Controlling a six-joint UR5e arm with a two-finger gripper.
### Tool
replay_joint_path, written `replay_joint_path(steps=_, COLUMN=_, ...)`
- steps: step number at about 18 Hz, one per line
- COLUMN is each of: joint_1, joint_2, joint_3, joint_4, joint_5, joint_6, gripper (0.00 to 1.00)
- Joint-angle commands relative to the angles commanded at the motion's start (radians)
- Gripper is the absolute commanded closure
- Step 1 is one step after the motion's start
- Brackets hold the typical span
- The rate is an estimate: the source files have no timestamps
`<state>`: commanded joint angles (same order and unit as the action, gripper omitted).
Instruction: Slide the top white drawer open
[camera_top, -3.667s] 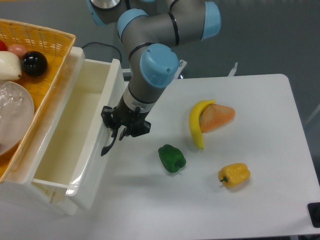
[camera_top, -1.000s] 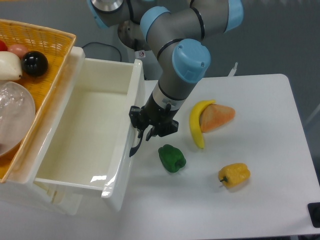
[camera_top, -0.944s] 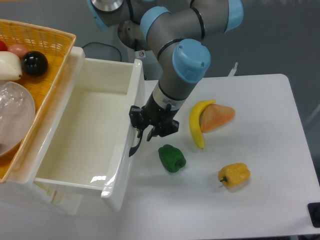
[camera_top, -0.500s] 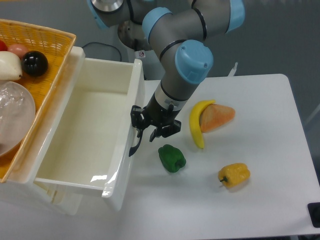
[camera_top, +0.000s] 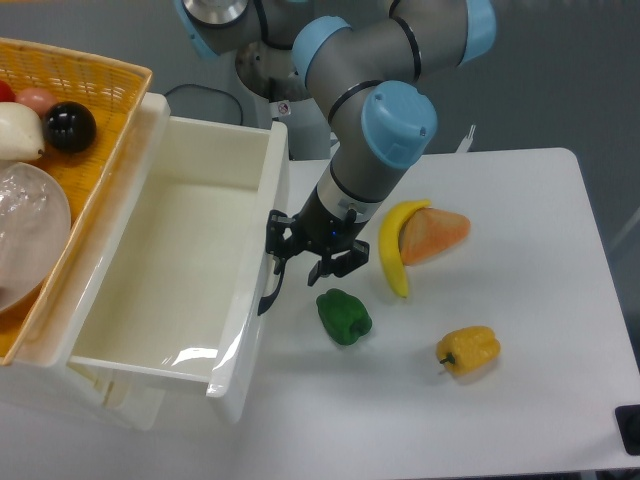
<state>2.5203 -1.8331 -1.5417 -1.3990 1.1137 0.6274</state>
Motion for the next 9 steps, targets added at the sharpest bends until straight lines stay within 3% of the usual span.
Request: replay_joint_path(steps=9, joint_1=0.054, joint_2=0.011, joint_3=0.009, joint_4=0.006, joint_5=-0.058, joint_6=0.000, gripper=0.20)
